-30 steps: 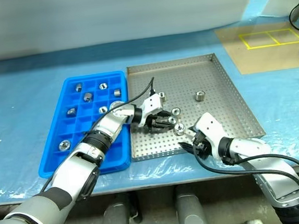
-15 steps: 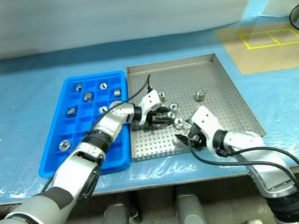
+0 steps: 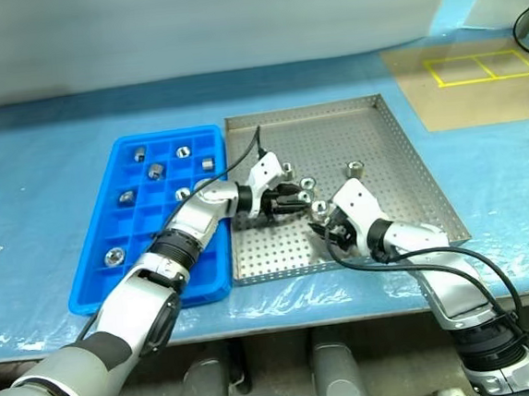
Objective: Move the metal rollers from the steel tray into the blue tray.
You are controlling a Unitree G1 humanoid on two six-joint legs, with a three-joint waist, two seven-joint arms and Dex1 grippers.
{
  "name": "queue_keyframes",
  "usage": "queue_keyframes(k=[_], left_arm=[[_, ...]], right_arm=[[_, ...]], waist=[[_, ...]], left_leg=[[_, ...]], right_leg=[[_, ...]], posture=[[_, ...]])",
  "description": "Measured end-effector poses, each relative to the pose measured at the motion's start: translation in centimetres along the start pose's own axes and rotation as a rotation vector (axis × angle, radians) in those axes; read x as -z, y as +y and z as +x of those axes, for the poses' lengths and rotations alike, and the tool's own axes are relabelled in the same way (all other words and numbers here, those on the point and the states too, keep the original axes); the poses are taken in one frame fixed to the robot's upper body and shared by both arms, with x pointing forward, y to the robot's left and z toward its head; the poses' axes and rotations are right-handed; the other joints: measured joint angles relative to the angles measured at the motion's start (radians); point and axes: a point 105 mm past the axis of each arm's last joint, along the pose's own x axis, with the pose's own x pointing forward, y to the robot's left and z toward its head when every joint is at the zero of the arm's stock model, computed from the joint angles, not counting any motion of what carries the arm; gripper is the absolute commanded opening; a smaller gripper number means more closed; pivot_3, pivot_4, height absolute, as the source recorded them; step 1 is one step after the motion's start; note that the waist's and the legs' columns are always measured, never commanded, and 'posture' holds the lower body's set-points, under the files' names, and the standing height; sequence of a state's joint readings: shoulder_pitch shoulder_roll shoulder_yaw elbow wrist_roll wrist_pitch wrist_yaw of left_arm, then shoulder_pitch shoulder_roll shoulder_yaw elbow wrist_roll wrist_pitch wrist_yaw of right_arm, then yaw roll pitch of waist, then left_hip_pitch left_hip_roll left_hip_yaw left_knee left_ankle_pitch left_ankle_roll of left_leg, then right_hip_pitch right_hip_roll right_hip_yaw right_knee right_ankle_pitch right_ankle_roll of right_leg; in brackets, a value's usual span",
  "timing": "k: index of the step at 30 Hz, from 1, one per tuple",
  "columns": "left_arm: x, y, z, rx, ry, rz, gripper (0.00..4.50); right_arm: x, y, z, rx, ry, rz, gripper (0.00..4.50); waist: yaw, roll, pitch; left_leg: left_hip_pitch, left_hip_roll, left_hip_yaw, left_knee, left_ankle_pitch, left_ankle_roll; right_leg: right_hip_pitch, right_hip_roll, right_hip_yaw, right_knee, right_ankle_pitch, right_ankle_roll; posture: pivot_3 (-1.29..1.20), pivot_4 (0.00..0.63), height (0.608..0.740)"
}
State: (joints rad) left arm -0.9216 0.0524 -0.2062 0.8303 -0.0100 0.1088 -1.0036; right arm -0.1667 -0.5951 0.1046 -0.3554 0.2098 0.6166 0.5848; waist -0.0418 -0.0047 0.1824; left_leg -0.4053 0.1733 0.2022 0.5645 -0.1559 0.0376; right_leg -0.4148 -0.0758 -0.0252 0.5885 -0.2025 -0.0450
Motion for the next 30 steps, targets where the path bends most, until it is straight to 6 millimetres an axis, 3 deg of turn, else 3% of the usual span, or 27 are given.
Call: queue_keyframes(k=[11, 14, 18, 30], left_arm=[[-0.4, 0.2, -0.7, -0.016, -0.015, 0.005, 1.78], [-0.5, 0.2, -0.7, -0.017, -0.017, 0.009, 1.78], [-0.1, 0.0, -0.7, -0.011, -0.012, -0.004, 1.78], [-0.2, -0.1, -0.6, -0.014, -0.014, -0.006, 1.78]], right_arm=[[-0.8, -0.1, 1.1, 0.004, -0.039, -0.012, 3.37], [-1.0, -0.1, 1.2, 0.009, -0.047, -0.015, 2.82], [-0.8, -0.4, 1.3, 0.033, -0.039, -0.014, 1.59], [-0.7, -0.6, 1.2, 0.035, -0.036, -0.037, 1.59]], waist=[[0.002, 0.0, 0.0], [0.002, 0.0, 0.0], [0.002, 0.0, 0.0], [0.002, 0.0, 0.0]], left_leg=[[0.0, 0.0, 0.0, 0.0, 0.0, 0.0], [0.0, 0.0, 0.0, 0.0, 0.0, 0.0], [0.0, 0.0, 0.0, 0.0, 0.0, 0.0], [0.0, 0.0, 0.0, 0.0, 0.0, 0.0]], right_leg=[[0.0, 0.0, 0.0, 0.0, 0.0, 0.0], [0.0, 0.0, 0.0, 0.0, 0.0, 0.0], [0.0, 0.0, 0.0, 0.0, 0.0, 0.0], [0.0, 0.0, 0.0, 0.0, 0.0, 0.0]], posture=[[-0.39, 0.15, 0.74], [-0.39, 0.15, 0.74], [-0.4, 0.15, 0.74], [-0.39, 0.15, 0.74]])
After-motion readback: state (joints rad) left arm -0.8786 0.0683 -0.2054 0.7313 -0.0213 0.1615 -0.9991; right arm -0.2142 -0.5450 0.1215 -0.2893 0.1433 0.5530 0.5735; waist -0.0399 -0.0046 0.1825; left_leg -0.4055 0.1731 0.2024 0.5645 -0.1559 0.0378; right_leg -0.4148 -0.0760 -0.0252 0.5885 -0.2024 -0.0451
